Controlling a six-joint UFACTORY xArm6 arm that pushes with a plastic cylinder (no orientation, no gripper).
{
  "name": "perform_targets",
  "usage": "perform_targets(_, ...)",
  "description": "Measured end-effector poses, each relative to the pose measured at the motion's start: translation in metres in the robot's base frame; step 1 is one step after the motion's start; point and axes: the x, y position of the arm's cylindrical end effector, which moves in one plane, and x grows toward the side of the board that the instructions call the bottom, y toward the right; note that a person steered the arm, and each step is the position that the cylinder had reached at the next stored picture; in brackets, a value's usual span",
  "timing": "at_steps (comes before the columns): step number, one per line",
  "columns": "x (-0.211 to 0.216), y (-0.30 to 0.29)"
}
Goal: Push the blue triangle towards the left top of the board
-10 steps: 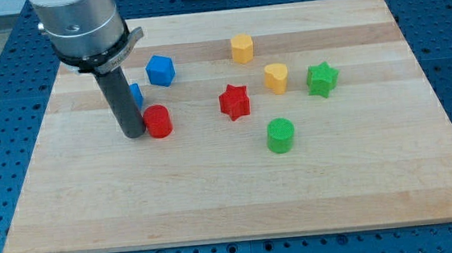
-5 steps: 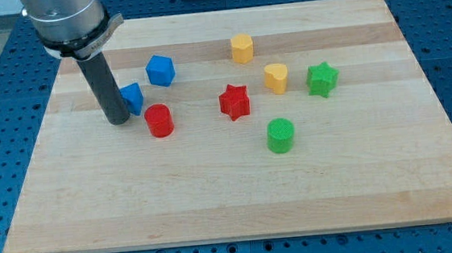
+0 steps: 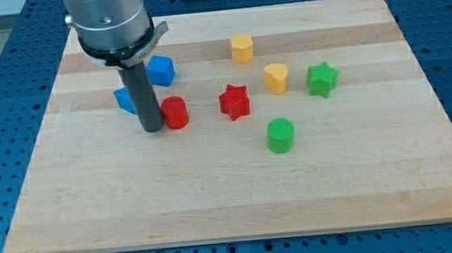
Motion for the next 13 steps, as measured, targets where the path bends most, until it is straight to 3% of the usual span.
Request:
perform_targets(3, -0.028, -0.056)
perform_targets(7, 0.014, -0.048)
perform_targets(10, 0.006, -0.011)
perform_targets(13, -0.042, -0.019)
